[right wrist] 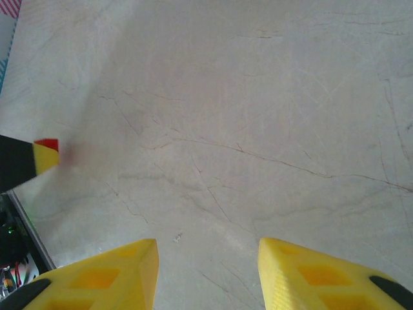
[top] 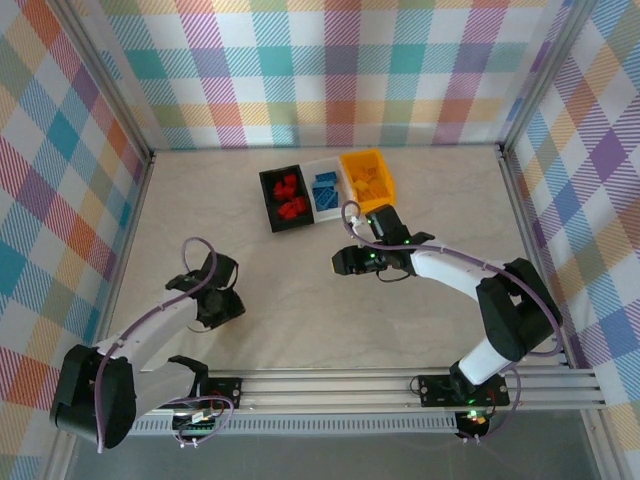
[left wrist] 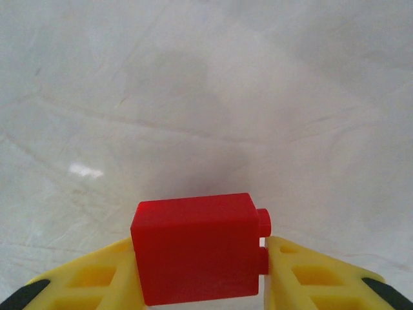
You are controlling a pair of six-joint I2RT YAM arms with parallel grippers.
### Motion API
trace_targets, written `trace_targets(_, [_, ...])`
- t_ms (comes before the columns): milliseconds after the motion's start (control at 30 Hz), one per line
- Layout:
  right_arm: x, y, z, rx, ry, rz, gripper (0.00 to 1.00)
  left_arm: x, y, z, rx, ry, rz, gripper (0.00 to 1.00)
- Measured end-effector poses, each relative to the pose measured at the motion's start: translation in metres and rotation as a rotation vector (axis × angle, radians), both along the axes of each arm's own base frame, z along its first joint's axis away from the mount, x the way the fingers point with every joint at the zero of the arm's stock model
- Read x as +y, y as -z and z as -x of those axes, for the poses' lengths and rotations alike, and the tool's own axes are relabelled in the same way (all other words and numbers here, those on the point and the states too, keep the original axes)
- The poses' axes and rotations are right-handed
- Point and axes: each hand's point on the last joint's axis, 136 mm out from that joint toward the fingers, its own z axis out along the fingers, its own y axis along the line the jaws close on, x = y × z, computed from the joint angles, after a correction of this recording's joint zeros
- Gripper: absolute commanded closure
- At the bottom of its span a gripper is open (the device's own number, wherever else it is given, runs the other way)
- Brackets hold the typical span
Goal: Sort the legos into containers by color
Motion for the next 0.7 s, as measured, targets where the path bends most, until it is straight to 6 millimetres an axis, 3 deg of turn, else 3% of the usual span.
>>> trace_targets(200, [-0.012,0.017,0.011,0.032,0.015,0.035,0.55,-0.028,-0.066,-0.069,-0.157,0.066,0.057,0.62])
trace_targets(300, [-0.018,0.024,0.019,0.052,0.021,0.047,0.55,-0.048,-0.101,-0.121,-0.221,0.12,0.065,0.61])
trace_targets(433, [-0.027,0.025,0.03,0.07,0.039,0.056,0.56,-0.082,-0.136,-0.208,-0.315,0.203,0.064,0.61])
trace_targets(567, [-0.033,0.015,0.037,0.055,0.056,0.044,0.56,-0.111,-0.142,-0.288,-0.375,0.268,0.059,0.61])
trace_targets(700, [-0.04,0.003,0.043,0.034,0.074,0.039,0.56,-0.129,-0.116,-0.337,-0.362,0.307,0.043,0.61])
